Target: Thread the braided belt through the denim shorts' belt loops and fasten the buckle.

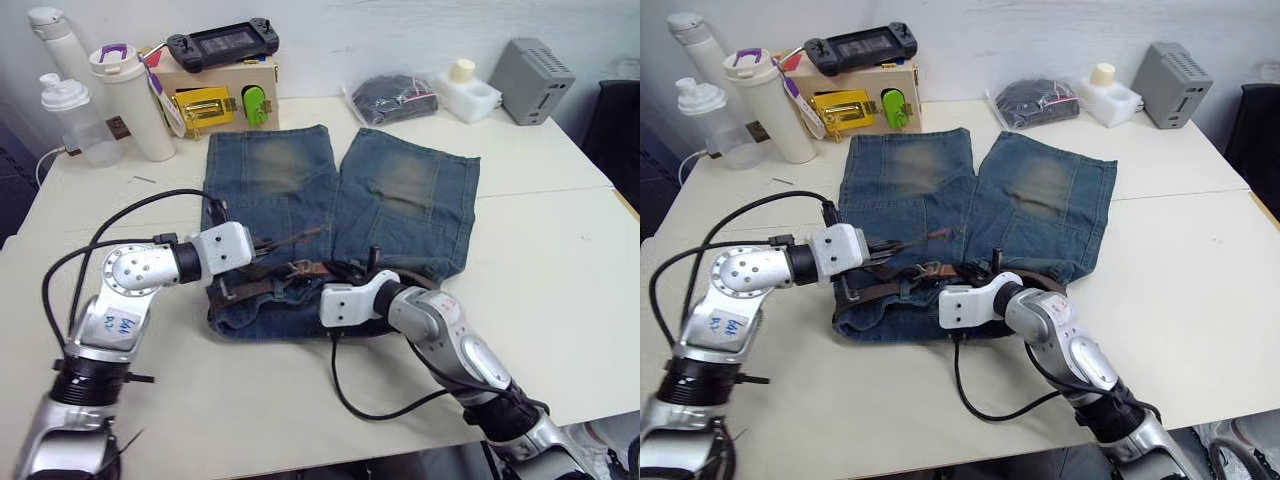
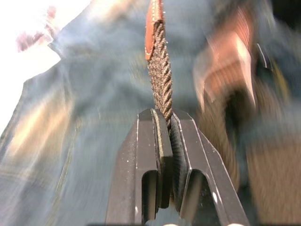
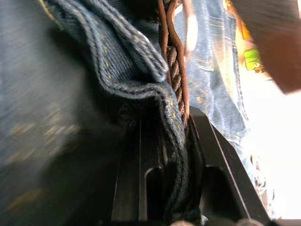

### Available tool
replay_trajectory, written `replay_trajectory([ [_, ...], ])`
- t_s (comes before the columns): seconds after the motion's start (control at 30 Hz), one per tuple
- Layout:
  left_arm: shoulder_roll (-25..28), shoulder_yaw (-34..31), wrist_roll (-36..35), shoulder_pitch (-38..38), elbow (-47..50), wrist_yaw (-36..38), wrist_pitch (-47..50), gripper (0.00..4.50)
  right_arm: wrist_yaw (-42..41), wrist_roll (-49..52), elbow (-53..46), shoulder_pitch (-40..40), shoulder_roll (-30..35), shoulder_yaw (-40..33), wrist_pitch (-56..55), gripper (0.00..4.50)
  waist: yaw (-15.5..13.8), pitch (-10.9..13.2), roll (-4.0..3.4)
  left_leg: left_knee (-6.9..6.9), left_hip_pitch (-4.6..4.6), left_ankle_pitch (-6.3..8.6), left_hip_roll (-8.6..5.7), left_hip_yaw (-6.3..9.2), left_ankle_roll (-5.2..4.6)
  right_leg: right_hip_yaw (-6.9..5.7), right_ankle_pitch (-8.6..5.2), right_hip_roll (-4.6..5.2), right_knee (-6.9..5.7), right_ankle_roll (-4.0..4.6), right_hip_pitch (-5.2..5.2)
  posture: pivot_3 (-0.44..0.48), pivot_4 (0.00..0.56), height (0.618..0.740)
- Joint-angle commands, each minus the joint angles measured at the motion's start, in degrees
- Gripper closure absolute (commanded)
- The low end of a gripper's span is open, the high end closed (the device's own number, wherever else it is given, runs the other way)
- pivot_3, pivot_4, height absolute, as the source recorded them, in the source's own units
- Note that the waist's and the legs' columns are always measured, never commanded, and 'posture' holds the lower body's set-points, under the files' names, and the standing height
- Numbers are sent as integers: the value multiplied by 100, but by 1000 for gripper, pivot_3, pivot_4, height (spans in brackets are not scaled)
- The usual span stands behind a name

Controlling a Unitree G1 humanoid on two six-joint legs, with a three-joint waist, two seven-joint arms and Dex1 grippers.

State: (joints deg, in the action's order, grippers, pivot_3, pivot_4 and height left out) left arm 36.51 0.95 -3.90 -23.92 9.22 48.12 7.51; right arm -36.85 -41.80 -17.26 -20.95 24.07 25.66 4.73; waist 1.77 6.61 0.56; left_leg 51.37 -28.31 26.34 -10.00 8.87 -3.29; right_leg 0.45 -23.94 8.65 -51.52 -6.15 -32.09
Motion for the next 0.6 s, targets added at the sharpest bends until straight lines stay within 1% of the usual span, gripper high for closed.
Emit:
replay_trajectory([
  [0.03, -67, -88, -255, 214, 388, -80, 203, 4500, -160, 235, -287, 307, 64, -106, 56, 4479, 8, -1, 1, 0, 0, 2, 2, -2, 3, 0, 0, 2, 0, 0, -7, 0, 150, 646],
  [0.13, -190, -6, -316, 344, 493, -158, 310, 4500, -326, 450, -551, 462, -99, -202, 380, 4479, -15, -1, 1, 2, -1, 2, 3, -3, 5, 2, 0, 2, -8, 0, -13, 0, 150, 646],
  [0.2, -325, -28, -427, 344, 565, -238, 450, 4500, -448, 462, -690, 513, -161, -144, 548, 3441, -20, -1, 1, 8, -5, 3, 2, -2, 5, 2, 0, -1, -7, 0, -13, 0, 150, 646],
  [0.27, -368, -31, -443, 357, 585, -275, 507, 4500, -539, 397, -798, 521, -194, -66, 672, 2661, -25, -1, 1, 15, -10, 3, 1, 0, 4, 1, 0, -1, -5, 0, -14, 0, 150, 646],
  [0.33, -363, -28, -427, 398, 601, -287, 523, 4500, -565, 326, -880, 505, -224, -24, 753, 1628, -23, -1, 2, 16, -11, 3, 1, 0, 4, 1, 0, -1, -5, 0, -14, 0, 150, 646],
  [0.4, -358, -36, -429, 447, 618, -292, 552, 4500, -609, 235, -982, 479, -263, 17, 879, 725, -22, -1, 2, 16, -11, 3, 1, -1, 5, 1, 0, 0, -5, 0, -14, 0, 150, 646],
  [0.6, -350, -67, -434, 421, 596, -330, 597, 4500, -767, -24, -1169, 508, -365, 89, 1391, 725, -25, -1, 2, 17, -12, 3, 1, 0, 5, 1, 0, 0, -4, 0, -14, 0, 150, 646],
])
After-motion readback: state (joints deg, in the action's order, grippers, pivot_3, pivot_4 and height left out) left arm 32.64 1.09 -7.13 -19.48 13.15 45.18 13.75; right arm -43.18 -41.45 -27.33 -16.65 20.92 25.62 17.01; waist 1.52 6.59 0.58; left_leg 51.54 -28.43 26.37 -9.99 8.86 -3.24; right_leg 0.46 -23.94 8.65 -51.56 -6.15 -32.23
